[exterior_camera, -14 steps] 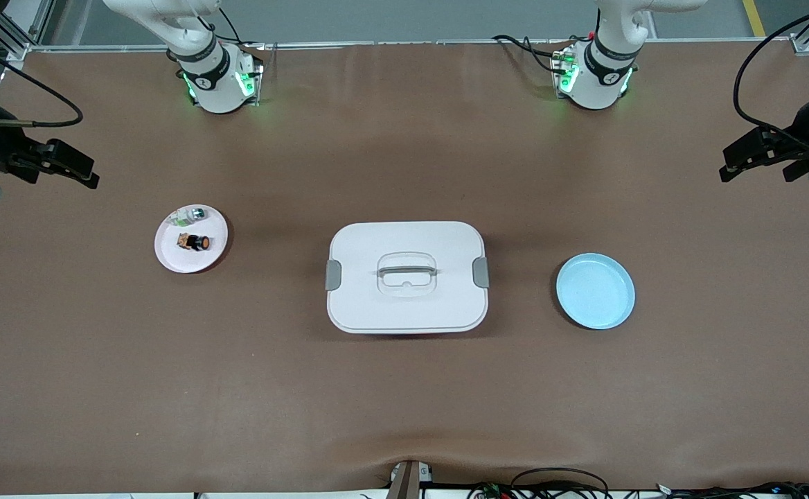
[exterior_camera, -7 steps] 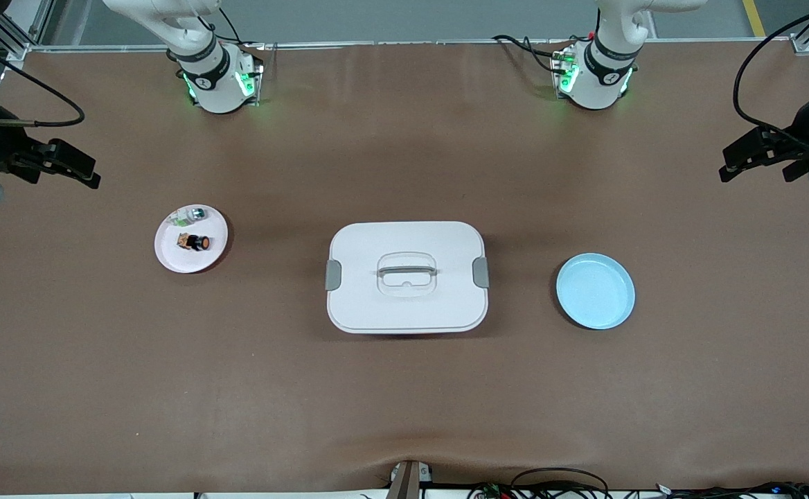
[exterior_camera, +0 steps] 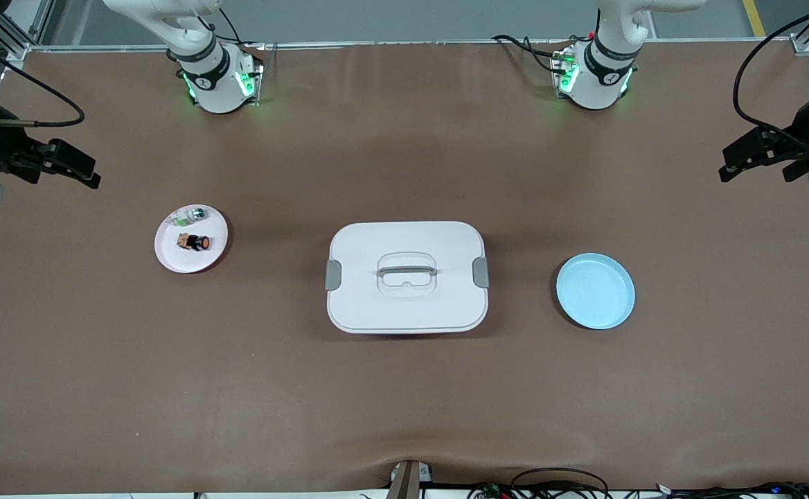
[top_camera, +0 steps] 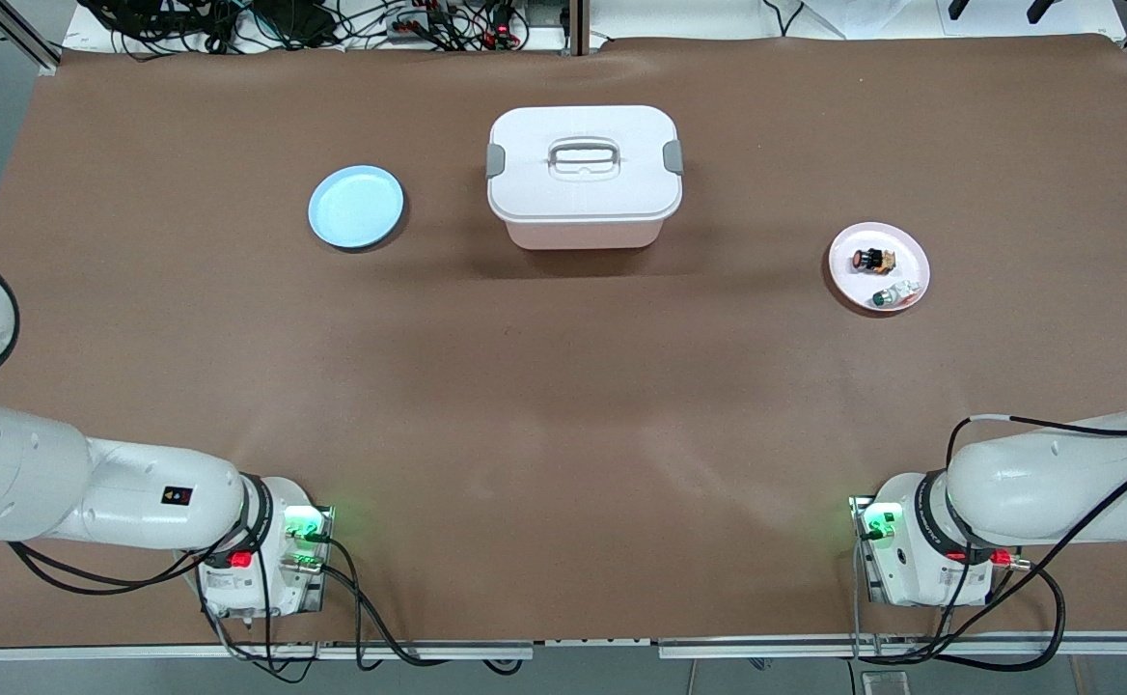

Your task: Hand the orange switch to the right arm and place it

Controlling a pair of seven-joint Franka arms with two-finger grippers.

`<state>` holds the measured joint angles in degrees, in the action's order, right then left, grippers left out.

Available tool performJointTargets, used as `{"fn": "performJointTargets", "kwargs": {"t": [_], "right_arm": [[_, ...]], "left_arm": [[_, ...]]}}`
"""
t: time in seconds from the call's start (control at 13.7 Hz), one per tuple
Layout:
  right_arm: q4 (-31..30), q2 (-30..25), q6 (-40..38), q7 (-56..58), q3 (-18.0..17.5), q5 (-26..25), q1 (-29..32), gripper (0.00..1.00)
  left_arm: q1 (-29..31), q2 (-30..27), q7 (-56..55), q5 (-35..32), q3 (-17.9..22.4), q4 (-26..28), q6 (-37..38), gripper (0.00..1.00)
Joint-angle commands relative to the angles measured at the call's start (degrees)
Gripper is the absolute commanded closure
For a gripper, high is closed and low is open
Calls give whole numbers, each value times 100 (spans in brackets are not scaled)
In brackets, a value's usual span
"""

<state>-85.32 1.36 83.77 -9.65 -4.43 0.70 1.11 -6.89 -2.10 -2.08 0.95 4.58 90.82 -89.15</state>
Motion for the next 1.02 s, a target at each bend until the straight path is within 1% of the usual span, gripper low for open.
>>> {"fn": "performJointTargets", "kwargs": {"t": [0.0, 0.95], "right_arm": [[42, 13, -1, -55, 3, -70, -14, 0], [42, 13, -9, -20, 3, 1, -6, 0]], "left_arm": [[-14, 34, 85, -139, -28, -134, 109, 0], [-40, 17, 93, -131, -28, -117, 117, 0]]}}
